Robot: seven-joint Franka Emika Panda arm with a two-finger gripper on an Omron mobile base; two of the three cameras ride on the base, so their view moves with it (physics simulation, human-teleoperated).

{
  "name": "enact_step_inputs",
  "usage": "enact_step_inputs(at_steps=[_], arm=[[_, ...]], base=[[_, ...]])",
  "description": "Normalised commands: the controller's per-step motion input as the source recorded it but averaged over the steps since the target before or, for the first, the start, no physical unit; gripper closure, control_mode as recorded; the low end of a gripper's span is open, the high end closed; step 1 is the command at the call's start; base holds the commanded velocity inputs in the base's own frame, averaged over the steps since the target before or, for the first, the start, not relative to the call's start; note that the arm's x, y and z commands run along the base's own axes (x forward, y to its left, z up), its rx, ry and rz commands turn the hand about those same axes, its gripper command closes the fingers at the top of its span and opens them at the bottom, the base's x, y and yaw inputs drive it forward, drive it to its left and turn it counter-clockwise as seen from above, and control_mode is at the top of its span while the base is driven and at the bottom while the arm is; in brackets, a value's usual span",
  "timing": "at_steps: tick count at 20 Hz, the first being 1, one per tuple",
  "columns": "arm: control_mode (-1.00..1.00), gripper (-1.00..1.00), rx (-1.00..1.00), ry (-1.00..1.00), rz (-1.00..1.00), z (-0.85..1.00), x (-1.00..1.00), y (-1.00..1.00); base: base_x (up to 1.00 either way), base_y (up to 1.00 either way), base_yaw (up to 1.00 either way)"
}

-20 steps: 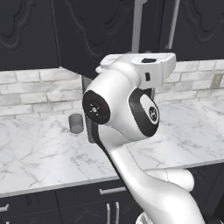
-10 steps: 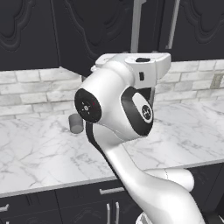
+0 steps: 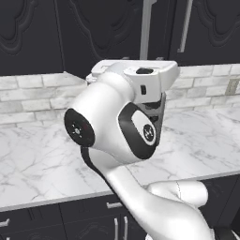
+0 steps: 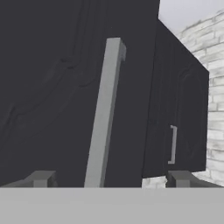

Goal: Pick the soap dispenser and soap dispenser from the cabinet and place them on the counter.

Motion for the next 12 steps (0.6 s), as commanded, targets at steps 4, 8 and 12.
enact_step_inputs(at_steps=[4, 8, 12], arm=[[-1.0, -1.0, 0.06, 0.0, 0.0, 0.07, -0.56, 0.06], [-1.0, -1.0, 0.11, 0.0, 0.0, 0.02, -0.65, -0.35], [-1.0, -1.0, 0.1, -0.03, 0.02, 0.0, -0.64, -0.54]], base=[[0.0, 0.0, 0.0], [0.0, 0.0, 0.0], [0.0, 0.0, 0.0]])
